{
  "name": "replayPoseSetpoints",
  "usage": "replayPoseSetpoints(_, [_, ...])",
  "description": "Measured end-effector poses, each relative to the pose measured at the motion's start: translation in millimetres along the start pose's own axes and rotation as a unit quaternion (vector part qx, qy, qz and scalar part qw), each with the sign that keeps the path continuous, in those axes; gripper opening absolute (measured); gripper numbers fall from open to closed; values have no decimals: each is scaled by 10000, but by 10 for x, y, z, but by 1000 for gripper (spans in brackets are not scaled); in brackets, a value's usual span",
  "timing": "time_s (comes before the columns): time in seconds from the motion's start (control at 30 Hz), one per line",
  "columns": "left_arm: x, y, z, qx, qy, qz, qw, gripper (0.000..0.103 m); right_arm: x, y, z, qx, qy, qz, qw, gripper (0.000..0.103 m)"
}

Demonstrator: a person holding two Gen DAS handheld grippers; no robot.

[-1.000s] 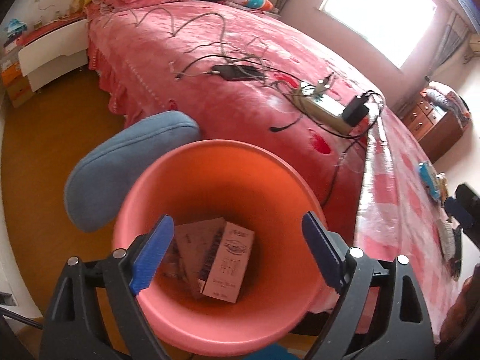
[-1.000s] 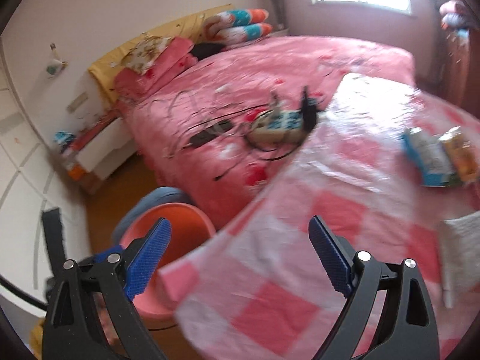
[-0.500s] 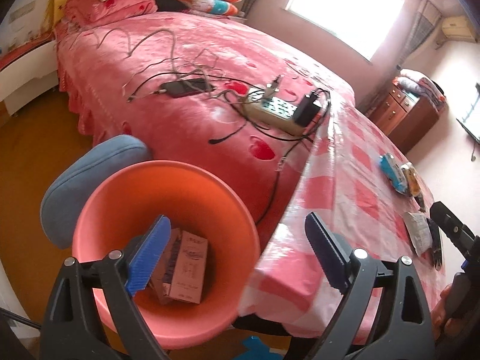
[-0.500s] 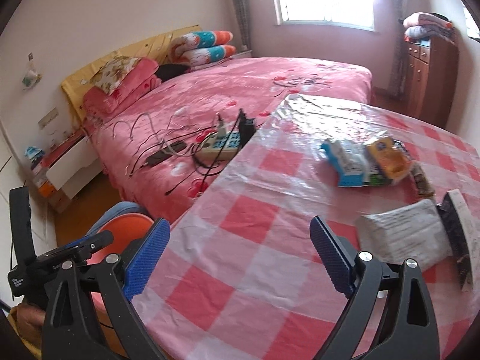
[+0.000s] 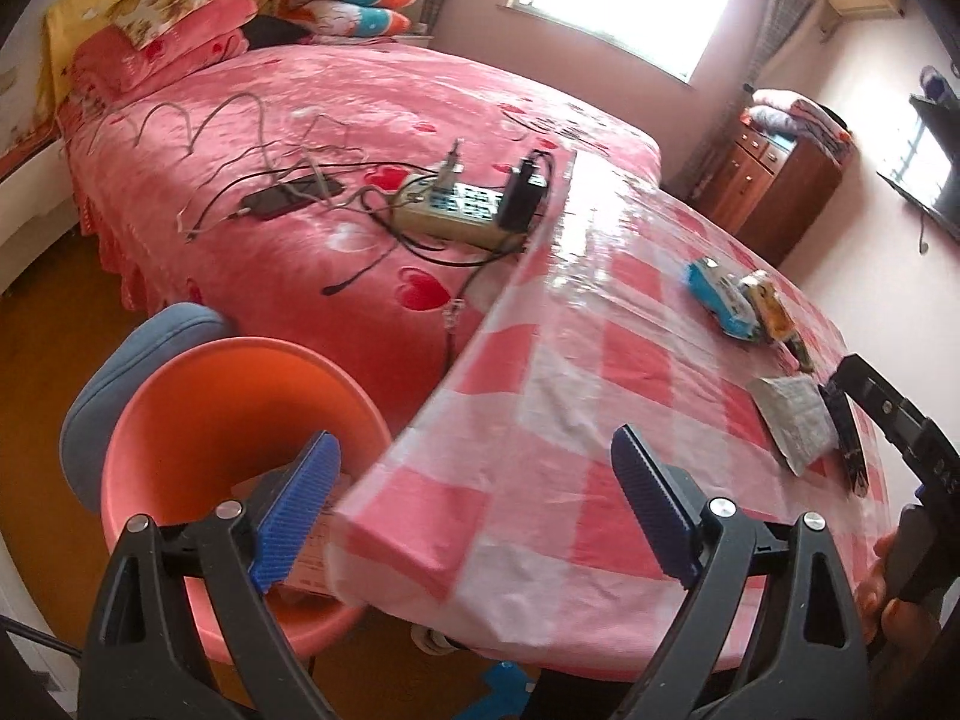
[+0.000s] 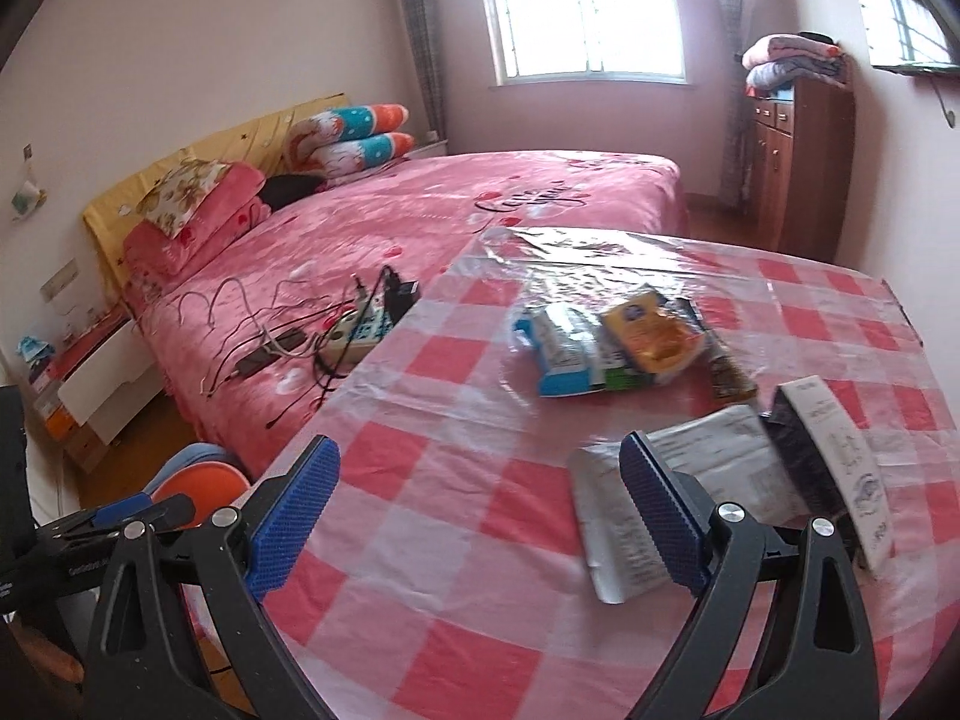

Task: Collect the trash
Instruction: 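Move both open tools back over the table toward the remaining packet and carton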

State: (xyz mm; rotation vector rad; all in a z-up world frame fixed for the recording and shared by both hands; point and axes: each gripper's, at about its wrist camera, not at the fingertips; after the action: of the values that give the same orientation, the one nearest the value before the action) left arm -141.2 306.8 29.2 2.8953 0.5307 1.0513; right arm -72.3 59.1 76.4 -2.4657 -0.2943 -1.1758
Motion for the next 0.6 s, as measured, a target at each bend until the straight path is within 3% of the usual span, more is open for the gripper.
replayPoseSetpoints(0.6, [-96, 941, -59, -159, -16, 884, 9960, 92, -79, 780, -266, -495, 251, 488, 9973, 93])
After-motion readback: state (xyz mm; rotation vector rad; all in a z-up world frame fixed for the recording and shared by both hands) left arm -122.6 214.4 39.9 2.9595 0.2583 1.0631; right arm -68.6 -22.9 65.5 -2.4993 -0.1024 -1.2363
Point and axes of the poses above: each gripper's, at about its wrist camera, not at the fingertips, and z roughly the way its jaws point, y to its right, x to its top, and after that the axes turned 10 degrees about x, right-handed
